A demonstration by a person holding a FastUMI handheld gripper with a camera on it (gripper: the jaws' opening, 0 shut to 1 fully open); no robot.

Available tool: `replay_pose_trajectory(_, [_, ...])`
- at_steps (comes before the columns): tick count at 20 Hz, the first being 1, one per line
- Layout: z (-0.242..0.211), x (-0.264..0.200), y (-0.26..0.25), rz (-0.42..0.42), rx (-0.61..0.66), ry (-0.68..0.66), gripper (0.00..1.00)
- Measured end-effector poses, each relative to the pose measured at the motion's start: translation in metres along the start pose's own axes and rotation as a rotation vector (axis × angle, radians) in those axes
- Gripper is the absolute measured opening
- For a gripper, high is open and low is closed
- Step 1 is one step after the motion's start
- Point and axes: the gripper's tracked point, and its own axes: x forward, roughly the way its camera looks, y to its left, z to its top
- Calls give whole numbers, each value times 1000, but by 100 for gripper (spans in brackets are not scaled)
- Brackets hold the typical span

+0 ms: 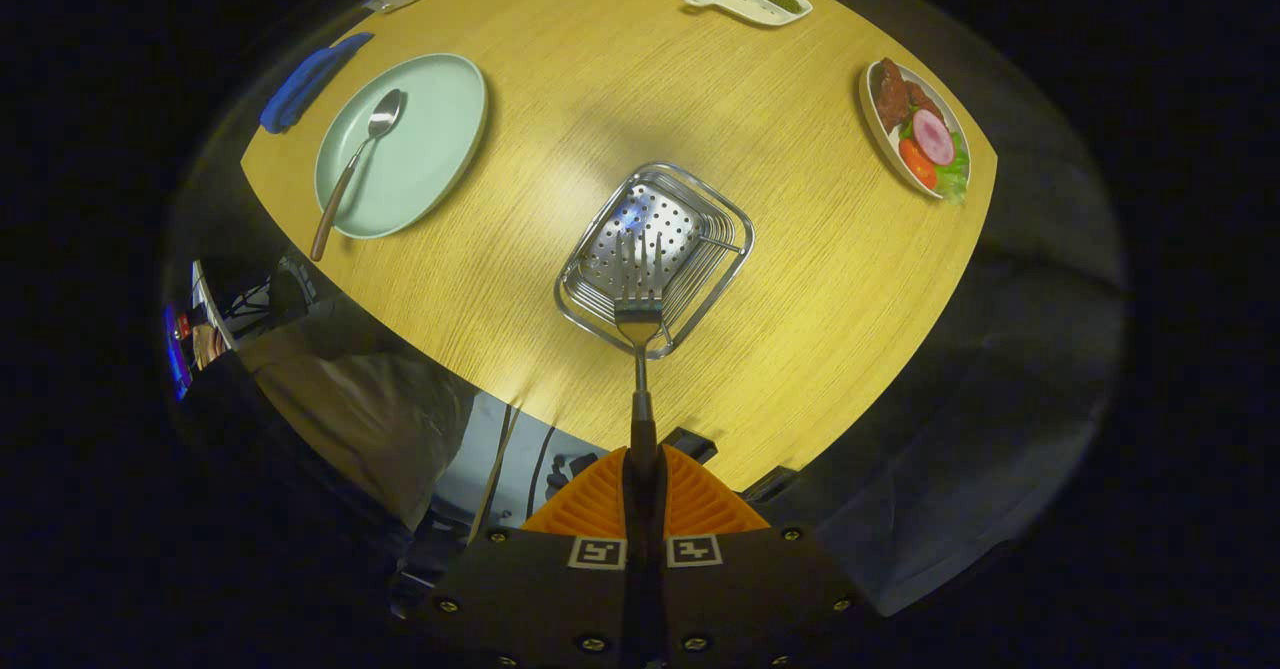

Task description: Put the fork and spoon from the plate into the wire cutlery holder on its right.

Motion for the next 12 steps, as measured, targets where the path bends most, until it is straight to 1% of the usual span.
replay_pose_trajectory(2, [6, 5, -3, 17, -1, 40, 1])
replay_pose_trajectory(5, [18, 11, -7, 13, -23, 83, 1])
replay_pose_trajectory(6, [21, 13, -5, 26, -21, 98, 1])
replay_pose_trajectory(9, [28, 20, -6, 45, -7, 146, 1])
replay_pose_trajectory(10, [31, 22, -8, 46, 3, 155, 4])
replay_pose_trajectory(12, [40, 23, -9, 60, 24, 155, 4])
